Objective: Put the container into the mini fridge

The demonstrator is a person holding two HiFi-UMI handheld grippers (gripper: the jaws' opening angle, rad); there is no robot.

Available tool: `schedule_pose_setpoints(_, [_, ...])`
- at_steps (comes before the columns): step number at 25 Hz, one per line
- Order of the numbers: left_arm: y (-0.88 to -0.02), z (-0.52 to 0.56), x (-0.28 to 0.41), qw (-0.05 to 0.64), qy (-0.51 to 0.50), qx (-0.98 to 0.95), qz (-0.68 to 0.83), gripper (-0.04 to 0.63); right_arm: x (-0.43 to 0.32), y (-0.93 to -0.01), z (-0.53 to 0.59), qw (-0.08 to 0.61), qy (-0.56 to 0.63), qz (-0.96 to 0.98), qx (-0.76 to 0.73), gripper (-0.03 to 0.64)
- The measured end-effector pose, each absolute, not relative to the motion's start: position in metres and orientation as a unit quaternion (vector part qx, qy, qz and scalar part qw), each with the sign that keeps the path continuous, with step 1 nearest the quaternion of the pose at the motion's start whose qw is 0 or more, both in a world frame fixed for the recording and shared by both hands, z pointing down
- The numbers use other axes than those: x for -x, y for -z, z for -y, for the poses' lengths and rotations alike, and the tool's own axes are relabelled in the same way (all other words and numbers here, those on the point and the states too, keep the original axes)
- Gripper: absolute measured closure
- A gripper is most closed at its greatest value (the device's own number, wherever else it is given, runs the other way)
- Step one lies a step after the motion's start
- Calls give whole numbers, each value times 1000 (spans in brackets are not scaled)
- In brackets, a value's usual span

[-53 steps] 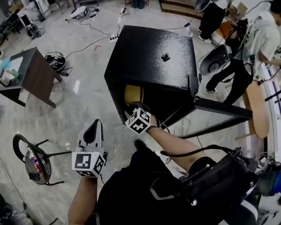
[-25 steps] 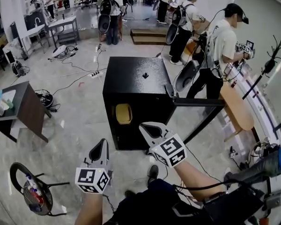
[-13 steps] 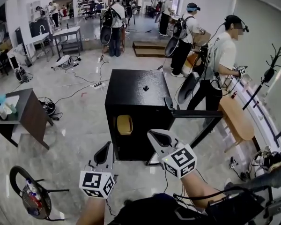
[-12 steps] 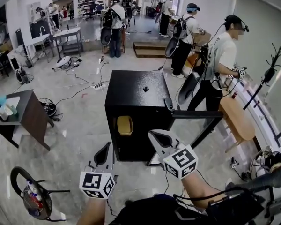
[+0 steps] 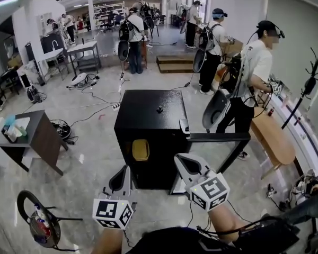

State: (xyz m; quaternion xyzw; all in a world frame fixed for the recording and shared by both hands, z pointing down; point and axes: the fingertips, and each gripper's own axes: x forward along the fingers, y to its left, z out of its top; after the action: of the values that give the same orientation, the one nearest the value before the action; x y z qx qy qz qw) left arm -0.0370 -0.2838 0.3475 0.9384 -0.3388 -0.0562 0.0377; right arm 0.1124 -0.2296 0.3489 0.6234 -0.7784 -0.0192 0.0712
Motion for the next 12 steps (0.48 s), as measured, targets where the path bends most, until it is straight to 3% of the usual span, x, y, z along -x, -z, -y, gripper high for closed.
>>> schedule_pose_setpoints(12, [-346,253,6,24,48,-934,352,589,-151,-356,213,71,23,778,-623,600])
